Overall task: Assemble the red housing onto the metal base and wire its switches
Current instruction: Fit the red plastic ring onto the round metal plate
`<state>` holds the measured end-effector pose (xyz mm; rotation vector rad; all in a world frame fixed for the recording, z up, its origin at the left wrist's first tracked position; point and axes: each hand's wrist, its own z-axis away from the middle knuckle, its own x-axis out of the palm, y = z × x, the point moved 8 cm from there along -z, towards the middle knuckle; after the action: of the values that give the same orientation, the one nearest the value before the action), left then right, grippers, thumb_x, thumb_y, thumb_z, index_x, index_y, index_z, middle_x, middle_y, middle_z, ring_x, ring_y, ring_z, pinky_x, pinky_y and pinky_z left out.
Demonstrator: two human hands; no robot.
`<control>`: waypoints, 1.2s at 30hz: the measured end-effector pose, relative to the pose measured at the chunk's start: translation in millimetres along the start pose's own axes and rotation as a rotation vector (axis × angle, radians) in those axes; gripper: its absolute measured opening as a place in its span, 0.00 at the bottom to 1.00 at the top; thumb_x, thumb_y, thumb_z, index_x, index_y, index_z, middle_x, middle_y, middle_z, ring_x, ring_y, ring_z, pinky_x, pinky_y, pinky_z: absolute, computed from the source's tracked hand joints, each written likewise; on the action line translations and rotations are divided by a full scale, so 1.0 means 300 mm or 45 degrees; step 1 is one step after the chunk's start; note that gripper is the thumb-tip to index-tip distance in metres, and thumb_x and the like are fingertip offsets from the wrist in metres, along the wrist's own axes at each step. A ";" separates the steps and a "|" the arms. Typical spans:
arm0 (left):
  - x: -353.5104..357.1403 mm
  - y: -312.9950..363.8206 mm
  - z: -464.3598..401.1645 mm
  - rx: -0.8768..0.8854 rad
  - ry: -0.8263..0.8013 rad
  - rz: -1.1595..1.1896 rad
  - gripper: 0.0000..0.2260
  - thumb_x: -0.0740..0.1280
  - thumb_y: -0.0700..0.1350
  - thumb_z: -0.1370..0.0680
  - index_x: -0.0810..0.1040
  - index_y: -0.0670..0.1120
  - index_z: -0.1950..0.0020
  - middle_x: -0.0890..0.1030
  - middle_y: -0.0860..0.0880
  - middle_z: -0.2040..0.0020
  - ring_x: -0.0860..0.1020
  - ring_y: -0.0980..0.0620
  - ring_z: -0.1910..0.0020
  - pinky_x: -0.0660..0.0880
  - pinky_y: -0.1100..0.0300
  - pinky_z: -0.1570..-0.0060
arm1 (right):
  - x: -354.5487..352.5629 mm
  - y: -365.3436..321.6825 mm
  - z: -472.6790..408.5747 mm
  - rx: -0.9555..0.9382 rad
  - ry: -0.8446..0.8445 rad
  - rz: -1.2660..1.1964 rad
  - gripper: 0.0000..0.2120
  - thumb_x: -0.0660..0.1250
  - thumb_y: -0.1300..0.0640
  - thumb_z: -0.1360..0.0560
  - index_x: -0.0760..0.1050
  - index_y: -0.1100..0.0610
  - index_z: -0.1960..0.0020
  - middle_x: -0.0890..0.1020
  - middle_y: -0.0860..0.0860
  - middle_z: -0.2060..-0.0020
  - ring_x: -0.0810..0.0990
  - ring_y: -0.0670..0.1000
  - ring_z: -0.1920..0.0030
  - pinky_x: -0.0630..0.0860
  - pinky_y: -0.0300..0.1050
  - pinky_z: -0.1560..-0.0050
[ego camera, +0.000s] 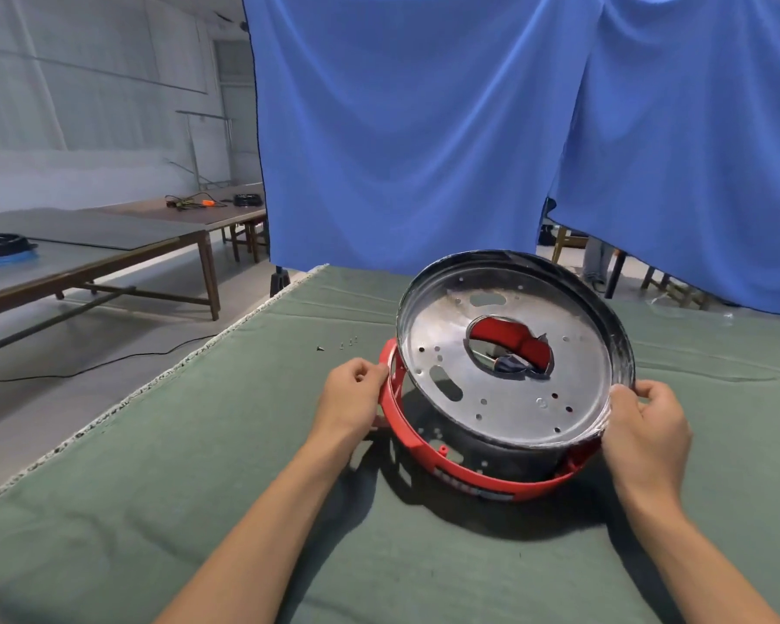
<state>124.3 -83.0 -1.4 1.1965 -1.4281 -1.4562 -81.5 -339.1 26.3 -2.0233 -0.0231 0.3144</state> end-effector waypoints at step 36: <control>-0.047 -0.001 0.021 -0.254 0.056 0.527 0.16 0.60 0.49 0.19 0.78 0.37 0.49 0.82 0.36 0.56 0.81 0.45 0.67 0.77 0.58 0.75 | -0.091 -0.080 0.014 -0.400 0.252 -0.070 0.28 0.53 0.43 0.29 0.78 0.67 0.57 0.73 0.61 0.75 0.63 0.52 0.71 0.64 0.35 0.66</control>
<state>122.1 -67.9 -0.4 0.7502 -1.3654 -1.2391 -105.8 -328.6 51.5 -2.3527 -0.0045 0.0763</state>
